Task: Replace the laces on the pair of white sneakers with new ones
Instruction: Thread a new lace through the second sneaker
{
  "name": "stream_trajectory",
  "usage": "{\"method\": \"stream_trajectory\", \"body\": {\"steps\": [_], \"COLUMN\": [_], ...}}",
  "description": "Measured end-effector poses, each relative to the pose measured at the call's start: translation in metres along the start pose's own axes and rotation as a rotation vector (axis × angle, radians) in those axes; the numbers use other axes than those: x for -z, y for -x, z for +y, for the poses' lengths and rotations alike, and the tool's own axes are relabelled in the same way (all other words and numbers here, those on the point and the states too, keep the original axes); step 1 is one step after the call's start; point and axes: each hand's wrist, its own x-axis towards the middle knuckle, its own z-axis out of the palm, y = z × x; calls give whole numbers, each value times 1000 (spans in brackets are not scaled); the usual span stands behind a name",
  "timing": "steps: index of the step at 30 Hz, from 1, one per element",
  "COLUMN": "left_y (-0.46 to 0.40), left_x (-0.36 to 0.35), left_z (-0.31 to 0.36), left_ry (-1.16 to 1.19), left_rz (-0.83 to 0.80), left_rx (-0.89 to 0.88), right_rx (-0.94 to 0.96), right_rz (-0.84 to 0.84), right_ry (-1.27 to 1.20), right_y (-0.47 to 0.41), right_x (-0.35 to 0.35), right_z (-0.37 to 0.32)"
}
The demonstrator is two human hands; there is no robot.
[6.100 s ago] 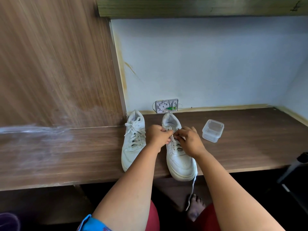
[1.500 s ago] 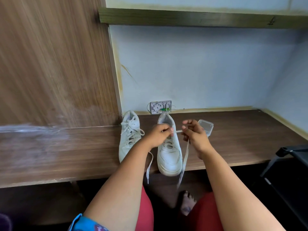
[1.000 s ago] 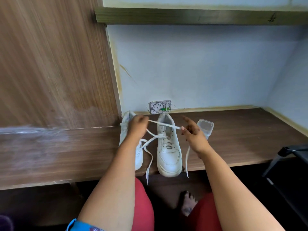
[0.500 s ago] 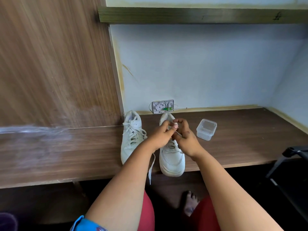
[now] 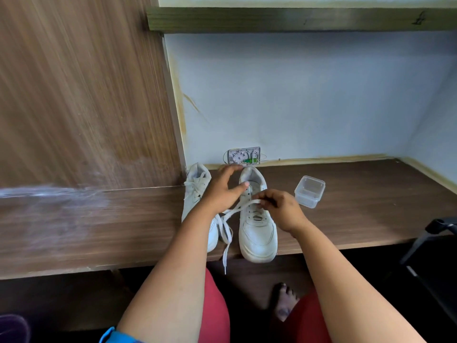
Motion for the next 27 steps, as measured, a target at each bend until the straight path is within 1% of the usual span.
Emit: {"method": "stream_trajectory", "body": {"steps": [2,5,7,9,11,13,14,15,17,18,20,24,27], "left_y": [0,2,1,-1,-3,-5,-8,-10,-12,-12,-12,-12,-10], "left_x": [-16,-33,-34,-33,-33,-34,-35,-37,-38,-38,-39,-46,-55], "left_z": [7,6,2,-2,-4,-5,-7,-8,-8,-7,-6,-9,-13], "left_ry": [102,146,112,69,62,67,52,9,-109,-137,-140,-145,-195], "left_rz": [-78,-187,-218,-245,-263,-218,-159,-84,57,103,161,157,135], "left_rx": [6,100,151,155,145,146,159,173,201,212,219,209,190], "right_rx": [87,159,110,44,-17,-78,-102,-117,-119,-112,-121,-178,-251], "right_rz": [50,196,273,251,214,225,249,288,326,311,272,286,336], "right_ry": [47,58,-44,-211,-314,-386,-376,-309,-80,-1,71,146,49], "right_y": [0,-1,-3,-2,-2,-3,-4,-7,-12,-13,-14,-15,-15], "right_x": [-7,-10,-5,2,5,3,1,-1,-6,-8,-14,-22,-20], "right_z": [-5,-10,-5,-1,2,4,5,7,12,12,10,6,6]}}
